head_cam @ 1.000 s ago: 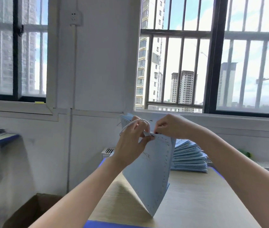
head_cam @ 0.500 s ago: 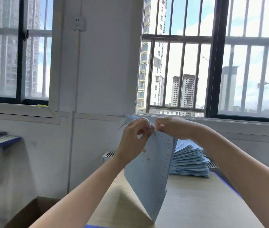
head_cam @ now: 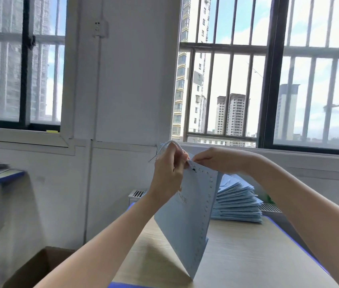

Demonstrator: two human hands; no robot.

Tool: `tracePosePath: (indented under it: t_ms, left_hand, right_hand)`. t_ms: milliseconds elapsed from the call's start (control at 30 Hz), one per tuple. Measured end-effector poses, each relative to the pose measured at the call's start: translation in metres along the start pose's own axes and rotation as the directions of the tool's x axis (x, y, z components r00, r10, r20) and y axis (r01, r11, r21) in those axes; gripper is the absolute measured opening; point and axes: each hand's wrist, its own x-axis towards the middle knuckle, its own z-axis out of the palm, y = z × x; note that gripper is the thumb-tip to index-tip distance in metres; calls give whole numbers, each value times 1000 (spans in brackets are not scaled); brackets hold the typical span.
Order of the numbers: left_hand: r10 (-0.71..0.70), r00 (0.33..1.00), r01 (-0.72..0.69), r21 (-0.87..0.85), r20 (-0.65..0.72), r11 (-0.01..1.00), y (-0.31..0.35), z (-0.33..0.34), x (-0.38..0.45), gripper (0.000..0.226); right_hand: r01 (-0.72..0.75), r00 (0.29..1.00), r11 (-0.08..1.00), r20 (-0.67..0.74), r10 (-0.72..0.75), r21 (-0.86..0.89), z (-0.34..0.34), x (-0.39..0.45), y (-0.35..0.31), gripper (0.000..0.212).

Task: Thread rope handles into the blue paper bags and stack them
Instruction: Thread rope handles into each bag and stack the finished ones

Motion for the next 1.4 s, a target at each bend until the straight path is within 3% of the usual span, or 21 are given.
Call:
tracePosePath:
  t_ms: [200, 333, 500, 567, 600, 667, 733, 800, 933, 1033, 1167, 1233, 1400]
  left_hand:
    - [-71, 997, 71, -25, 25, 997, 0, -2, 2, 22]
    - [-176, 984, 177, -78, 27, 981, -1, -4, 4, 25]
    - [-396, 917, 394, -275, 48, 877, -3, -5, 5, 21]
    - [-544, 838, 516, -387, 44, 764, -2, -4, 9, 23]
    - [-635, 770, 579, -480, 58, 659, -3, -5, 13, 23]
    - [-780, 613, 626, -680, 127, 381, -9, -10, 21, 23]
    - [-833, 518, 647, -725, 194, 234, -24, -21, 27, 29]
    - [-831, 482, 753, -618, 280, 228, -33, -31, 27, 34]
    - [-812, 423, 884, -379, 402, 273, -39, -47, 27, 33]
    - [-850, 417, 887, -346, 323, 304, -55, -58, 29, 32]
    - [-881, 435, 871, -336, 186, 359, -77, -69, 24, 28]
    - [-882, 445, 880, -255, 152, 400, -80, -66, 18, 27]
    - [-890, 447, 888, -162, 88, 430, -91, -57, 9, 29]
  right_hand:
    - [-97, 991, 986, -76, 108, 136, 4, 6, 2, 25]
    - [-135, 982, 991, -130, 137, 26, 6, 5, -1, 35]
    - [-131, 973, 952, -146, 176, 278, 17, 8, 2, 24]
    - [-139, 965, 888, -143, 221, 439, 21, 10, 6, 11]
    - [-130, 962, 847, -140, 233, 516, 21, 10, 7, 8]
    - [-122, 961, 754, -111, 252, 646, 20, 10, 17, 21]
    - [-157, 957, 629, -40, 288, 761, 20, 8, 28, 24]
    - [-201, 944, 541, 14, 329, 817, 23, 3, 37, 17]
    - [-206, 921, 542, -26, 388, 815, 25, -1, 46, 17]
    - [-162, 920, 570, -86, 383, 805, 26, -3, 62, 29]
    - [-283, 884, 876, -248, 396, 390, 44, -7, 86, 42]
    - [-339, 853, 886, -295, 431, 315, 53, -7, 92, 40]
    - [-369, 814, 814, -265, 516, 449, 61, -5, 98, 25]
